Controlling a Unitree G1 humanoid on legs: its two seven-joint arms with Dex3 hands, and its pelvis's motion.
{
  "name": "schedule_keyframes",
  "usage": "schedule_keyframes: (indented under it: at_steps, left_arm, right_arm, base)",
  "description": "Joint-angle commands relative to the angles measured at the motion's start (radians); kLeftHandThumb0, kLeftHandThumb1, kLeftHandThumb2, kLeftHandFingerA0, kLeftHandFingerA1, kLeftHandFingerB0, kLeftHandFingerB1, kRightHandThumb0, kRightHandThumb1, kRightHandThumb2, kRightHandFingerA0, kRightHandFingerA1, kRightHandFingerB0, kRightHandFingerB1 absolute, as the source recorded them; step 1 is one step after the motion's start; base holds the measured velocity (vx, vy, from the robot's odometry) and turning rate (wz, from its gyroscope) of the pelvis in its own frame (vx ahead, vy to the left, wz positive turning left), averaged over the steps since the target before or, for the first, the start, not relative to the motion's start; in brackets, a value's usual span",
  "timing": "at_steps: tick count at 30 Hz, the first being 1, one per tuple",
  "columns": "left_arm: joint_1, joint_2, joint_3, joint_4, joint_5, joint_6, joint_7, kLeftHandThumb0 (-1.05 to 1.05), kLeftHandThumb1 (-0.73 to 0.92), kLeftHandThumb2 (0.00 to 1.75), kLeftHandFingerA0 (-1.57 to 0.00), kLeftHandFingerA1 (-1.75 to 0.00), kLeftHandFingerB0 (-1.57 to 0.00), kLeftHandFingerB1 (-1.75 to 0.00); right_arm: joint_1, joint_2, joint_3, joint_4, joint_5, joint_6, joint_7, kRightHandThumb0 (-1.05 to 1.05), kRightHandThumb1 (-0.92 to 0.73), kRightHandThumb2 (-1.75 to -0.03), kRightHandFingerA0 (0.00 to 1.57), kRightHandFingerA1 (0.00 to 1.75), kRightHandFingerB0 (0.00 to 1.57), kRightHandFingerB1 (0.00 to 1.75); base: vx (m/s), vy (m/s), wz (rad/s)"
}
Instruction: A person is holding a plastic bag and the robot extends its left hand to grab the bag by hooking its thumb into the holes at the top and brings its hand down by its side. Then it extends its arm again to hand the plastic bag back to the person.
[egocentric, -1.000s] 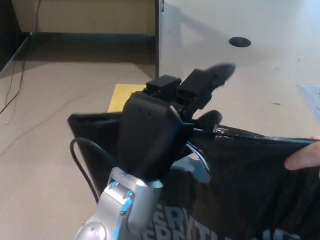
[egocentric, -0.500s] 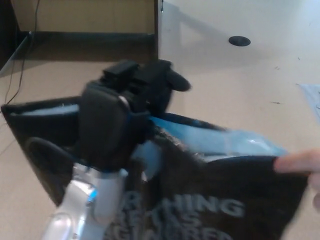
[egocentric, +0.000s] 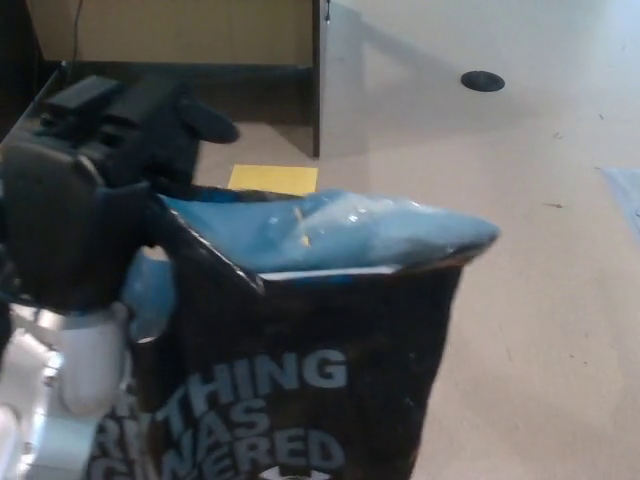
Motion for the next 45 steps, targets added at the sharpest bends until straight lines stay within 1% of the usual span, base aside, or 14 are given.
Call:
schedule_keyframes:
  at_steps: [1, 6, 7, 11, 12, 15, 23, 24, 29, 30, 39, 40, 42, 45]
  left_arm:
    - [0.033, 0.063, 0.09, -0.037, -0.071, -0.053, 0.026, -0.06, 0.61, 0.99, -0.89, -1.73, -0.81, -1.36]
    - [0.127, 0.118, 0.173, -0.023, -0.122, -0.125, 0.039, 0.01, 0.53, 1.1, -0.97, -1.71, -0.85, -1.33]
    - [0.149, 0.128, 0.191, -0.014, -0.128, -0.135, 0.042, 0.02, 0.51, 1.13, -1.28, -1.37, -0.95, -1.11]
    - [0.252, 0.149, 0.242, 0.03, -0.146, -0.193, 0.069, 0.05, 0.5, 1.07, -1.25, -1.37, -0.96, -1.12]
    - [0.281, 0.147, 0.251, 0.039, -0.144, -0.206, 0.082, 0.03, 0.52, 1.03, -0.98, -1.67, -0.89, -1.29]
    - [0.39, 0.138, 0.284, 0.039, -0.147, -0.254, 0.106, 0.03, 0.51, 1.1, -1.27, -1.37, -0.95, -1.13]
    - [0.497, 0.143, 0.289, 0.147, -0.13, -0.426, 0.18, 0.06, 0.46, 1.06, -1.26, -1.33, -0.99, -1.1]
    - [0.52, 0.135, 0.285, 0.154, -0.116, -0.424, 0.187, 0.07, 0.44, 1.13, -1.02, -1.64, -0.93, -1.22]
    - [0.574, 0.107, 0.252, 0.243, -0.092, -0.442, 0.221, 0.11, 0.44, 1.09, -0.99, -1.67, -0.91, -1.27]
    - [0.57, 0.112, 0.242, 0.285, -0.067, -0.451, 0.254, 0.16, 0.42, 1.08, -1.26, -1.36, -1.01, -1.15]
    - [0.561, 0.177, 0.154, 0.62, 0.012, -0.432, 0.406, 0.15, 0.49, 1.04, -1.16, -1.33, -0.96, -1.17]
    - [0.549, 0.191, 0.141, 0.675, 0.014, -0.444, 0.428, 0.06, 0.58, 0.95, -0.86, -1.65, -0.79, -1.34]
    - [0.531, 0.212, 0.123, 0.747, 0.022, -0.437, 0.458, 0.04, 0.66, 0.84, -0.85, -1.63, -0.78, -1.35]
    - [0.503, 0.241, 0.09, 0.838, 0.04, -0.419, 0.516, 0.06, 0.55, 0.97, -1.22, -1.35, -0.9, -1.1]
  right_arm:
    - [-0.008, -0.008, -0.001, 0.008, 0.002, -0.002, 0.001, -0.33, -0.68, -0.6, 0.81, 0.71, 0.66, 0.45]
    - [-0.007, -0.008, 0.001, 0.005, -0.001, -0.007, -0.003, -0.33, -0.68, -0.61, 0.81, 0.66, 0.65, 0.45]
    - [-0.007, -0.005, 0.0, 0.005, 0.001, -0.008, -0.002, -0.33, -0.68, -0.61, 0.81, 0.65, 0.65, 0.45]
    - [-0.01, -0.004, -0.005, 0.01, 0.007, -0.008, -0.002, -0.32, -0.68, -0.61, 0.8, 0.6, 0.67, 0.46]
    - [-0.006, -0.007, -0.007, 0.013, 0.008, -0.013, -0.003, -0.32, -0.68, -0.6, 0.81, 0.6, 0.67, 0.47]
    - [0.021, -0.002, -0.003, 0.02, 0.003, -0.017, -0.01, -0.32, -0.67, -0.6, 0.81, 0.6, 0.67, 0.46]
    - [-0.002, 0.003, -0.019, 0.02, 0.017, 0.014, -0.014, -0.32, -0.68, -0.6, 0.82, 0.71, 0.68, 0.45]
    - [0.007, 0.001, -0.017, 0.017, 0.014, 0.007, -0.013, -0.32, -0.68, -0.61, 0.82, 0.65, 0.66, 0.45]
    - [0.013, -0.008, -0.013, 0.004, 0.005, 0.019, -0.008, -0.33, -0.69, -0.61, 0.8, 0.52, 0.65, 0.44]
    - [0.005, -0.003, -0.018, 0.008, 0.012, 0.021, -0.003, -0.33, -0.68, -0.61, 0.81, 0.54, 0.66, 0.45]
    - [0.011, 0.003, -0.016, 0.016, 0.011, -0.014, -0.013, -0.32, -0.67, -0.6, 0.81, 0.62, 0.68, 0.47]
    - [0.007, 0.002, -0.016, 0.017, 0.011, -0.004, -0.01, -0.32, -0.67, -0.6, 0.81, 0.57, 0.67, 0.47]
    - [-0.002, 0.003, -0.022, 0.017, 0.02, 0.013, 0.006, -0.32, -0.68, -0.61, 0.8, 0.54, 0.66, 0.45]
    - [-0.015, 0.007, -0.019, 0.021, 0.013, 0.03, -0.01, -0.33, -0.68, -0.61, 0.82, 0.61, 0.67, 0.45]
  base:
    - [0.0, 0.0, 0.0]
    - [0.0, 0.0, 0.0]
    - [0.0, 0.0, 0.0]
    - [0.0, 0.0, 0.0]
    - [0.0, 0.0, 0.0]
    - [0.0, 0.0, 0.0]
    - [0.0, 0.0, 0.0]
    - [0.0, 0.0, 0.0]
    - [0.0, 0.0, 0.0]
    - [0.0, 0.0, 0.0]
    - [0.0, 0.0, 0.0]
    - [0.0, 0.0, 0.0]
    - [0.0, 0.0, 0.0]
    - [0.0, 0.0, 0.0]
